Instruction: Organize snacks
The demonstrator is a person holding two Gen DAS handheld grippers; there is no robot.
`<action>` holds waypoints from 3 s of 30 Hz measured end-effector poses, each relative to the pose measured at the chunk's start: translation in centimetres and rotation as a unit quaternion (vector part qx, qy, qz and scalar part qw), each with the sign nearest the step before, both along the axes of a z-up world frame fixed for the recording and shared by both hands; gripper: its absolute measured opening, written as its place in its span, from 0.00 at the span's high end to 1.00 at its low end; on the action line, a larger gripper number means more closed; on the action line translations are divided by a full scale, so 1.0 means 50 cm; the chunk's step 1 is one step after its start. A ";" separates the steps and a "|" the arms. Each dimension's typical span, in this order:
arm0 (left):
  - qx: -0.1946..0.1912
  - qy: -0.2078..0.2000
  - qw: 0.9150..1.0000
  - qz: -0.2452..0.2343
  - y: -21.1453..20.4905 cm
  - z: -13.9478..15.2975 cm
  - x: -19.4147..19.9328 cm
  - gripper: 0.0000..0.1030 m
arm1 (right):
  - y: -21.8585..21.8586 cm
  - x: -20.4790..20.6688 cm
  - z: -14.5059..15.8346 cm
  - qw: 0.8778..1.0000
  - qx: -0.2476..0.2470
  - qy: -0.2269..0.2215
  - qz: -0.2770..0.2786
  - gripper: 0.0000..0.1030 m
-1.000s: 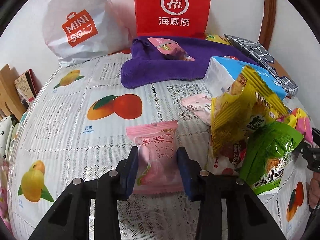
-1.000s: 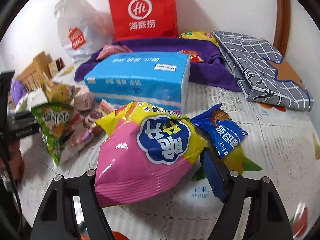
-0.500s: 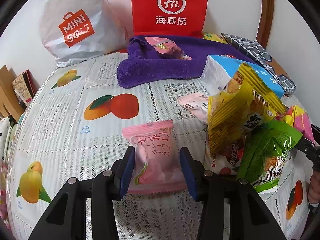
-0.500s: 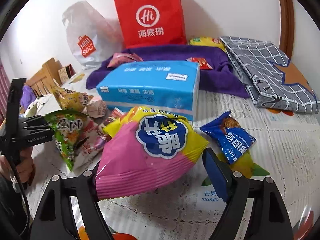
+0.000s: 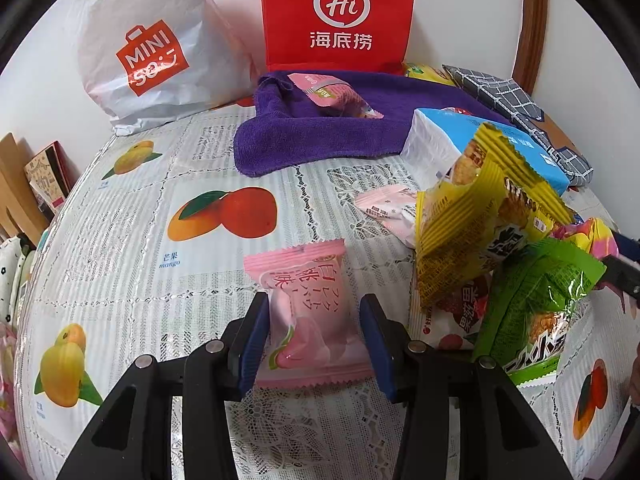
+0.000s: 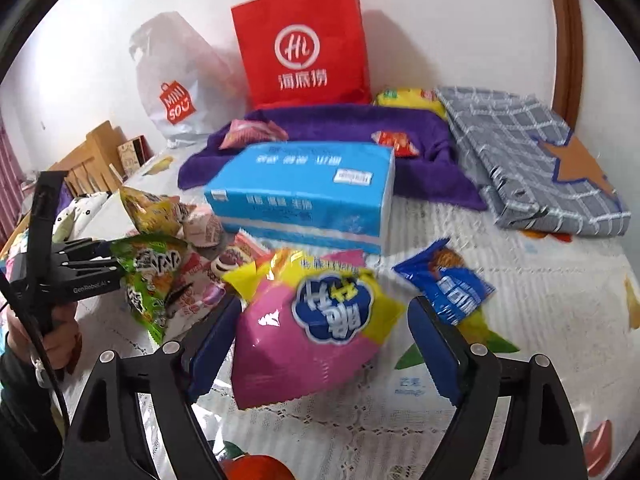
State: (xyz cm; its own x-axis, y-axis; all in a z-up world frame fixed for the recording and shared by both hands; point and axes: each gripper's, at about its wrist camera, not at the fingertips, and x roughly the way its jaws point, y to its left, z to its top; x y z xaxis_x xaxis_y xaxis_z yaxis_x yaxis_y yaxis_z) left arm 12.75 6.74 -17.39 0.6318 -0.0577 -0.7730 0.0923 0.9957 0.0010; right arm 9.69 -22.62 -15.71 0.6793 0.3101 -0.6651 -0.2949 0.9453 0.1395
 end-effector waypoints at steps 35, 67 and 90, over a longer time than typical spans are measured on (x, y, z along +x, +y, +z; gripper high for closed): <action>-0.059 0.017 0.998 0.020 0.033 0.028 -0.017 0.69 | 0.013 0.005 0.030 0.999 -0.035 -0.006 -0.001 0.30; -0.092 -0.041 0.995 -0.001 -0.011 0.289 0.140 0.69 | 0.008 0.213 0.240 0.996 -0.023 -0.074 -0.043 0.30; -0.121 -0.007 0.992 -0.019 -0.035 0.259 0.427 0.69 | 0.036 0.511 0.211 0.997 -0.019 -0.058 -0.041 0.30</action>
State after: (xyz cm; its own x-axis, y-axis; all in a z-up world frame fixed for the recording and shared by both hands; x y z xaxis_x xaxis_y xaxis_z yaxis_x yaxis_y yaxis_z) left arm 34.12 4.98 -4.42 0.6361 -0.2650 -0.7247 0.1308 0.9626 -0.2372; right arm 35.22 -20.83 -5.15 0.7746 0.2272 -0.5903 -0.2291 0.9707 0.0730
